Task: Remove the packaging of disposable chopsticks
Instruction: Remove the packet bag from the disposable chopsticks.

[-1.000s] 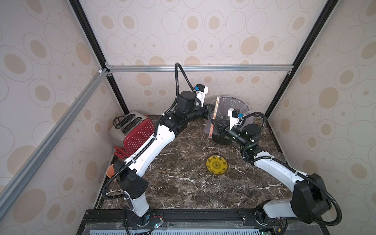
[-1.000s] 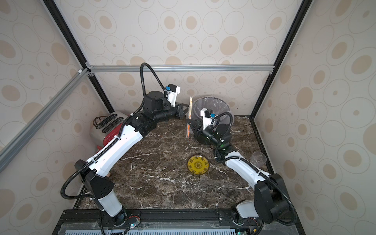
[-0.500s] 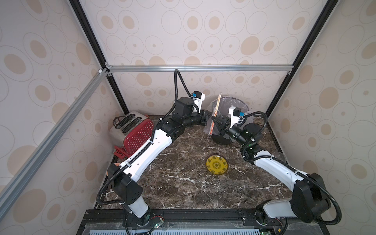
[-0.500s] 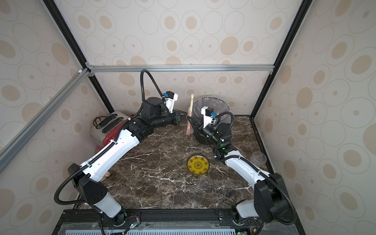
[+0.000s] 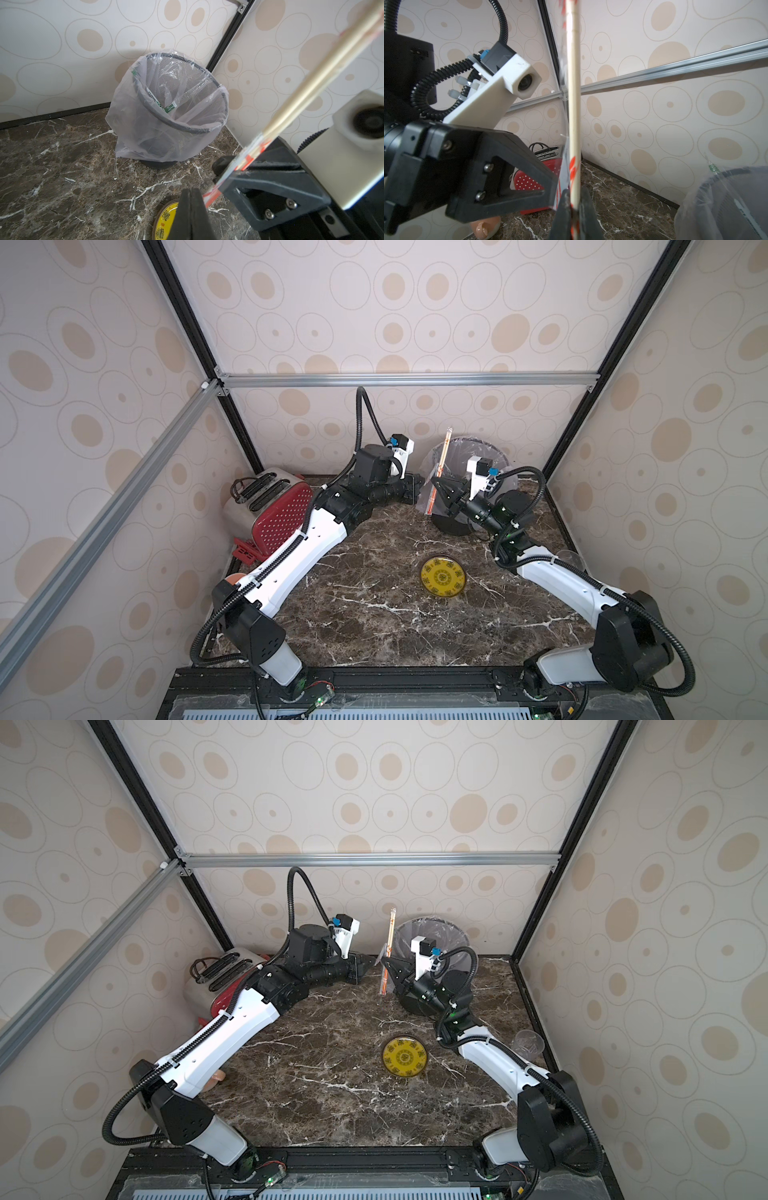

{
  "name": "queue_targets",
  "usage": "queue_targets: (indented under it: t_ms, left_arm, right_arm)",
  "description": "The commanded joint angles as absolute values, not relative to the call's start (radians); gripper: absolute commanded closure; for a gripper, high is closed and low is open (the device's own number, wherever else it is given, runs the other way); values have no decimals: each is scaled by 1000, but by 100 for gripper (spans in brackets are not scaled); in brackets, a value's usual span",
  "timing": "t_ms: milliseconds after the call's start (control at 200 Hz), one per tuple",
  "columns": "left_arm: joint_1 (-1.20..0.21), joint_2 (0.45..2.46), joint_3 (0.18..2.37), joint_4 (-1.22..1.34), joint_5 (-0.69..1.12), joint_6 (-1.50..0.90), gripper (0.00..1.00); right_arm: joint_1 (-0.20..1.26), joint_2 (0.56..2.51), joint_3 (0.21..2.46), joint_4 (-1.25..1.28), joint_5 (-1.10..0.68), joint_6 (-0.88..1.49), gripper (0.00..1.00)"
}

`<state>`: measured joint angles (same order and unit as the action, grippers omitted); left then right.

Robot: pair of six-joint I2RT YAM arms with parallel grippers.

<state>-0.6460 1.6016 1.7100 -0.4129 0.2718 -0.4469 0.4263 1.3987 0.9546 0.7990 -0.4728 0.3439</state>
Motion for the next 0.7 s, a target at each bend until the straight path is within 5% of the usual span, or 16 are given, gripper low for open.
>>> queue_targets:
  t_ms: [0, 180, 230, 255, 421, 696]
  left_arm:
    - [-648, 1588, 1682, -466, 281, -417, 100]
    - [-647, 1541, 1621, -453, 249, -411, 100]
    - [-644, 1533, 1623, -453, 239, -407, 68]
    - [-641, 1530, 1624, -450, 239, -407, 61]
    - [-624, 1503, 1557, -323, 353, -431, 43]
    - [-584, 1413, 1425, -190, 491, -421, 32]
  right_arm:
    - [436, 1397, 968, 853, -488, 368, 100]
    - [436, 1393, 966, 849, -503, 373, 100]
    - [436, 1393, 963, 848, -510, 380, 100]
    - [434, 1394, 963, 849, -511, 385, 100]
    - [435, 1386, 960, 874, -504, 424, 100]
    - [436, 1353, 989, 844, -507, 446, 100]
